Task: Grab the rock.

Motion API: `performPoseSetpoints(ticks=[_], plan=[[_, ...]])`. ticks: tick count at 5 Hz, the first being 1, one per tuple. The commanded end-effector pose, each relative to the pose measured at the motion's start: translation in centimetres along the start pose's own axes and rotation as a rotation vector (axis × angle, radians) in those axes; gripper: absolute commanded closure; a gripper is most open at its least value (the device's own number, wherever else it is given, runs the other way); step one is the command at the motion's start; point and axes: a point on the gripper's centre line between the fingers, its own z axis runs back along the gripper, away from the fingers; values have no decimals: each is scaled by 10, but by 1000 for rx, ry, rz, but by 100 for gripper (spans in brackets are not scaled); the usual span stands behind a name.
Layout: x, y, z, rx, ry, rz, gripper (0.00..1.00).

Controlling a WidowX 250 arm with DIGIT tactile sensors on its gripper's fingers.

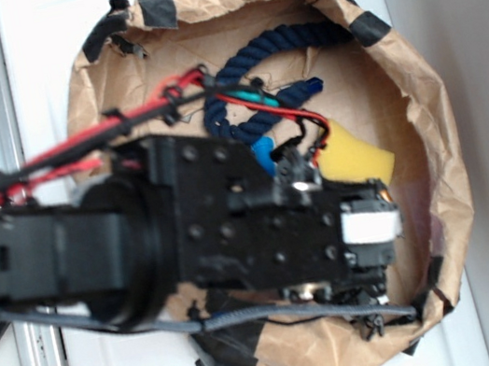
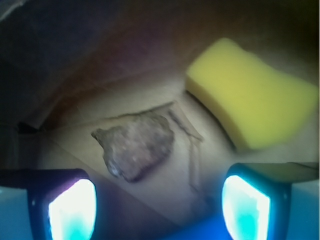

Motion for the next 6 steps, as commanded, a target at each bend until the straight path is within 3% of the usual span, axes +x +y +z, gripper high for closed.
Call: performPoseSetpoints(ticks=[1, 2, 3, 4, 5, 6], plan=[[20, -18, -11, -36, -57, 3, 0], [19, -17, -27, -24, -25, 20, 0], [16, -14, -40, 10, 24, 61, 100], [14, -8, -34, 12, 40, 82, 100], [11, 3, 1, -32, 20, 46, 100], [3, 37, 54, -37, 16, -20, 100]])
